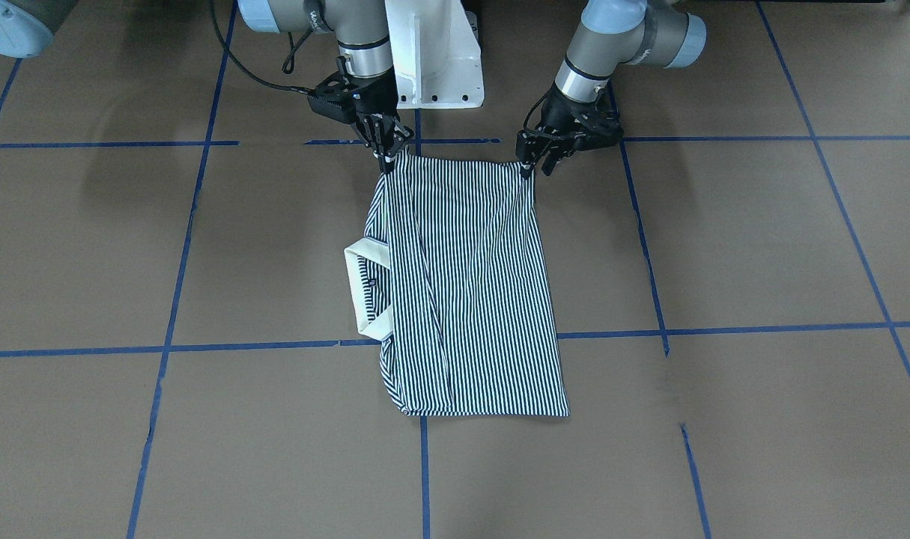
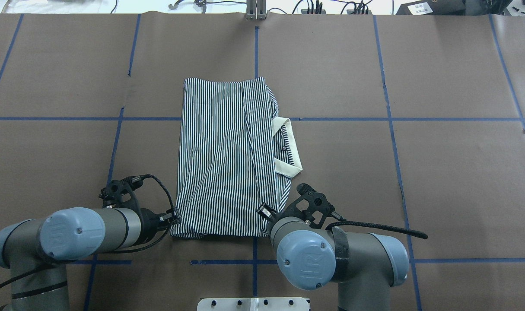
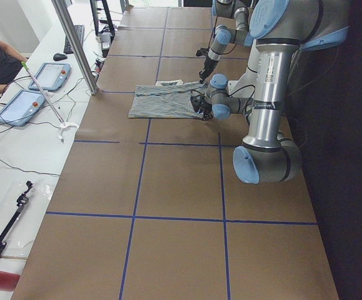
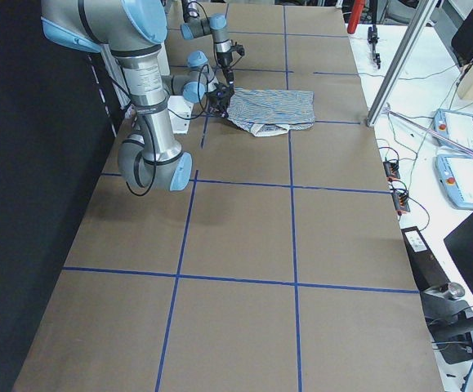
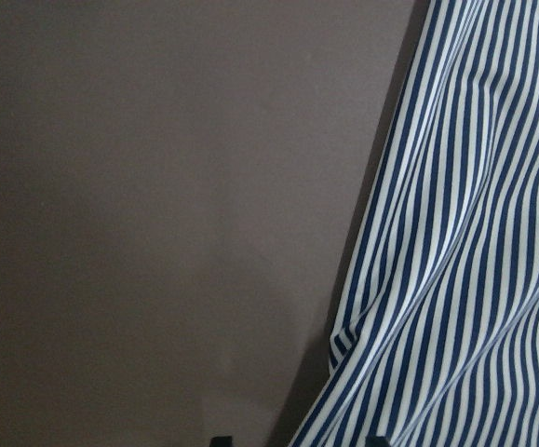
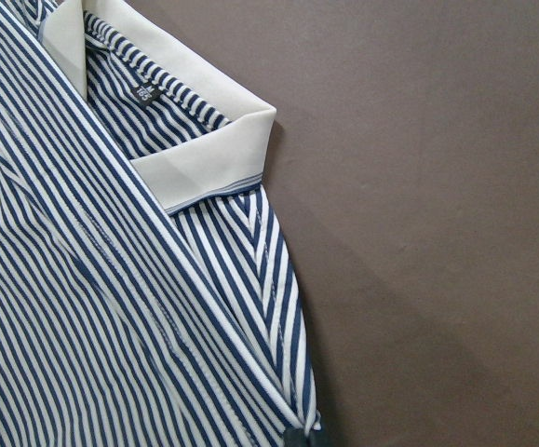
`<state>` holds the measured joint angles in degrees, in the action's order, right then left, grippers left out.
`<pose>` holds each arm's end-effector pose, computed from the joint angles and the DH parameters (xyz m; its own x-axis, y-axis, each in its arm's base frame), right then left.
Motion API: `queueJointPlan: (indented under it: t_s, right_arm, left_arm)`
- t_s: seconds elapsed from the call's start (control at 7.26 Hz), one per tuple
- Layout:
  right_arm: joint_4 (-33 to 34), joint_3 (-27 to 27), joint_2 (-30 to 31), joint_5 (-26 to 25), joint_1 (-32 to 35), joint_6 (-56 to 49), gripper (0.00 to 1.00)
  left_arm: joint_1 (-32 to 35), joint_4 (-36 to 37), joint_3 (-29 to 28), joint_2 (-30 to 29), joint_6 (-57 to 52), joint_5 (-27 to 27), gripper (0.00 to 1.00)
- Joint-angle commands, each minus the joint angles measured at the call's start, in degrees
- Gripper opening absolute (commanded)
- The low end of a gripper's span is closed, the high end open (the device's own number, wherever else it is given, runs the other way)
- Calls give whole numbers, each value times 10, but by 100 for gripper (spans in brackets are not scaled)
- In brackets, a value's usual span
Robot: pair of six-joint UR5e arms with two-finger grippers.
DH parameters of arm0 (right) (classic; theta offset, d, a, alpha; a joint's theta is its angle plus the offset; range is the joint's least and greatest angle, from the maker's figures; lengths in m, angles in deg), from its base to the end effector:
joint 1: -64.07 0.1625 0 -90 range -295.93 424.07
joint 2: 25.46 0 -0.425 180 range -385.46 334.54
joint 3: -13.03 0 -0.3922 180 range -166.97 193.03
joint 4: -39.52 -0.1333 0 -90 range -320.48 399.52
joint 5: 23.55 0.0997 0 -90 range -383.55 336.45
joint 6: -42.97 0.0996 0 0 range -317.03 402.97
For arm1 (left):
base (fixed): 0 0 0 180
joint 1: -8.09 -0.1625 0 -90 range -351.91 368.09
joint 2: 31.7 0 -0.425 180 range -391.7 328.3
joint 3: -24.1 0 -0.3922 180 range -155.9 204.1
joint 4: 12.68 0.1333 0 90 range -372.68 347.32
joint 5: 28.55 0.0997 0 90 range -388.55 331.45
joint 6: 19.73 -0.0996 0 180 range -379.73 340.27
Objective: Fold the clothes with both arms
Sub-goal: 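Lower the left gripper to the shirt's near edge beside the right gripper, then grasp the shirt's near edge with both grippers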
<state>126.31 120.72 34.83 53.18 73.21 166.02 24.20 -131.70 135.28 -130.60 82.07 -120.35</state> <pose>-0.5817 -0.2518 0.2274 0.3453 0.5932 0.7272 -0.6181 0.7269 -0.2994 0.4844 -0.2754 0.3514 0.4315 -0.3374 -0.8366 0.3470 0.9181 -0.1913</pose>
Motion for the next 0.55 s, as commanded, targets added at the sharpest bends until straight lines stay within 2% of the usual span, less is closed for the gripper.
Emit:
queueJointPlan:
  t_s: [0.0,0.14,0.41]
  right_arm:
    - [0,9,4,0,0,0,0]
    - [0,14,10,0,0,0,0]
    - [0,20,13,1,0,0,0]
  left_arm:
    - [-3,4,0,-1,1,0,37]
    - [-5,5,-1,-4,1,0,26]
    - [-8,6,-3,-6,1,0,22]
